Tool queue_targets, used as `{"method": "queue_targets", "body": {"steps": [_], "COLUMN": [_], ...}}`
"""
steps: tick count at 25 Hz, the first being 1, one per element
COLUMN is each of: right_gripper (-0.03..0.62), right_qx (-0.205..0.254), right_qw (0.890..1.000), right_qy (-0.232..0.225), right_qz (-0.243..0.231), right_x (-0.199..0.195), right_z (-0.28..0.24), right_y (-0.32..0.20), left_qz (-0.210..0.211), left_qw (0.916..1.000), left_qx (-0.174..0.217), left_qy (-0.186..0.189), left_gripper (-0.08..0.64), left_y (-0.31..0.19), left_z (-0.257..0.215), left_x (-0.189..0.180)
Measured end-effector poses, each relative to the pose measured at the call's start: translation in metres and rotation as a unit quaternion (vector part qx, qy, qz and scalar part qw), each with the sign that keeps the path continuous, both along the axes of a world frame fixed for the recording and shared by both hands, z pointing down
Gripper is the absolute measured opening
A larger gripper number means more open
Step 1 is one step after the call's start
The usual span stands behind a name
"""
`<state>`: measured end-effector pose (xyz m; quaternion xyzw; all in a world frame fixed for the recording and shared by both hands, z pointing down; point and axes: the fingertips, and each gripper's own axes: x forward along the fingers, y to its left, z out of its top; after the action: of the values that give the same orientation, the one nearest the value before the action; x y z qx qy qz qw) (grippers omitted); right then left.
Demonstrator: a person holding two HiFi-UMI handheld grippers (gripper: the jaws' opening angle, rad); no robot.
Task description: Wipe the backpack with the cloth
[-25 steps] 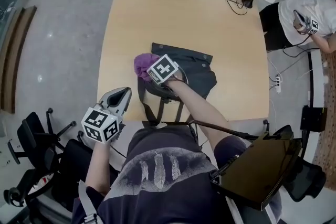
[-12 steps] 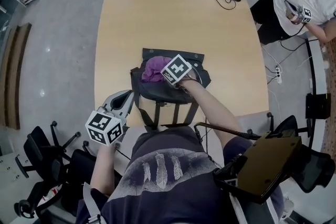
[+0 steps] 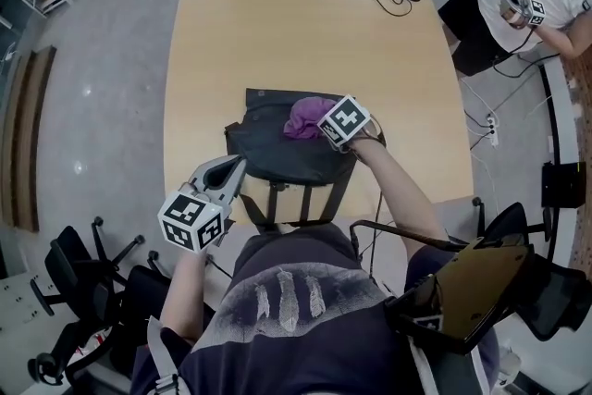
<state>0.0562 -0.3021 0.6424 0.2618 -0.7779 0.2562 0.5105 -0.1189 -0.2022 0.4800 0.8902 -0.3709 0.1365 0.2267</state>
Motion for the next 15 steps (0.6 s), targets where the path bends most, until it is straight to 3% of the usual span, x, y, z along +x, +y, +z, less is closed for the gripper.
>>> {"method": "queue_targets", "body": {"steps": [4,10,13,15], "right_gripper": [0.098,0.099,0.099,0.099], "right_qx": [0.026,0.023,0.057,0.071], "right_qw": [0.998,0.997,0.987,0.984], "right_qy": [0.05,0.069,0.152,0.163], "right_qz": [0.005,0.027,0.004,0.03], "right_x": [0.051,0.092,0.128,0.15], "right_z": [0.006,0.01,0.007,0.001], "right_y": [-0.011,-0.017,-0.03,-0.038], "left_qz": [-0.007,-0.004,-0.006,-0.007], "left_qw": [1.0,1.0,1.0,1.0], "left_qx": [0.003,0.003,0.003,0.002], "left_qy": [0.001,-0.001,0.0,0.001], "left_gripper": [0.006,0.006,0.006,0.006], "left_y": [-0.004,-0.005,-0.006,-0.006], "left_z": [-0.001,-0.001,-0.002,-0.001], "left_x": [0.005,0.009,0.009,0.008]}}
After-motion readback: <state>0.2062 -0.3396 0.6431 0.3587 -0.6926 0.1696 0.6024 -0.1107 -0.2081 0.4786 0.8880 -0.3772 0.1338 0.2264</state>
